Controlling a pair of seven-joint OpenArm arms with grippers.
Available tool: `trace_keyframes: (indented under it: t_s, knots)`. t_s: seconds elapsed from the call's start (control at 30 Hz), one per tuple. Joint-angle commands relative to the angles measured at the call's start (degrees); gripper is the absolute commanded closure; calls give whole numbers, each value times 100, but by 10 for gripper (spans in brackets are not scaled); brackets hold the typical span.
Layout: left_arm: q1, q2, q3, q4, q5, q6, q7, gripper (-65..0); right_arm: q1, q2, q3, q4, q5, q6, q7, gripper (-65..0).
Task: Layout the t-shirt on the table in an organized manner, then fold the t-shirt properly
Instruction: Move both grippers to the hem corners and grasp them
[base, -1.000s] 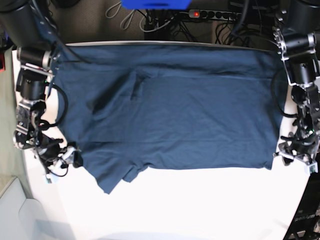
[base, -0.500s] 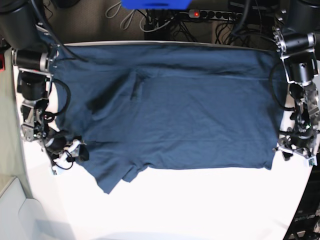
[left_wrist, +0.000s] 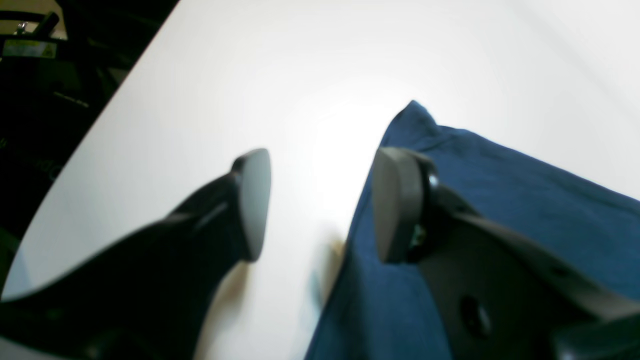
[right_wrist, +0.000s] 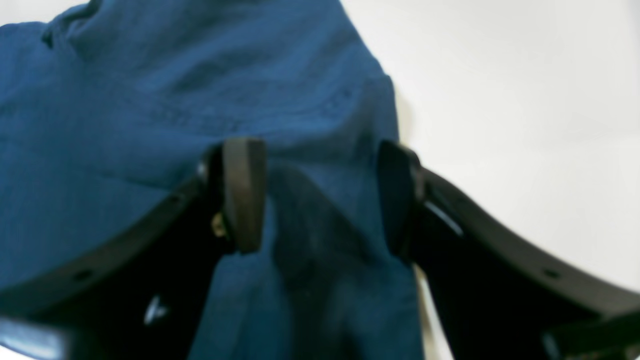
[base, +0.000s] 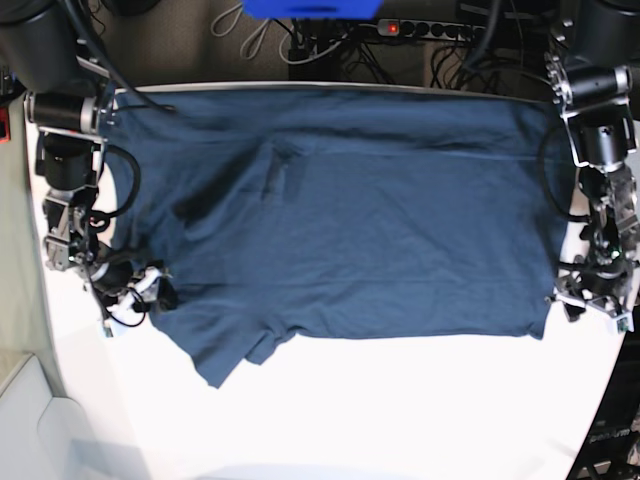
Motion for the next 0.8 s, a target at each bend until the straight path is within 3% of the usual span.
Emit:
trace_keyframes:
  t_s: [0.0, 0.2, 0.57, 0.77]
  knots:
    - [-141, -118, -7, 103, -14, -8, -144, -321, 185, 83, 28, 114, 64, 32, 148, -355]
    - [-141, -135, -42, 120, -14, 1, -144, -321, 185, 83, 28, 114, 73, -82, 412, -355]
    - [-141, -100, -42, 111, -14, 1, -162, -321, 123, 75, 10, 88, 73, -838, 755, -355]
    - [-141, -118, -42, 94, -14, 1, -162, -321, -8, 40, -16, 26, 64, -847, 728, -354]
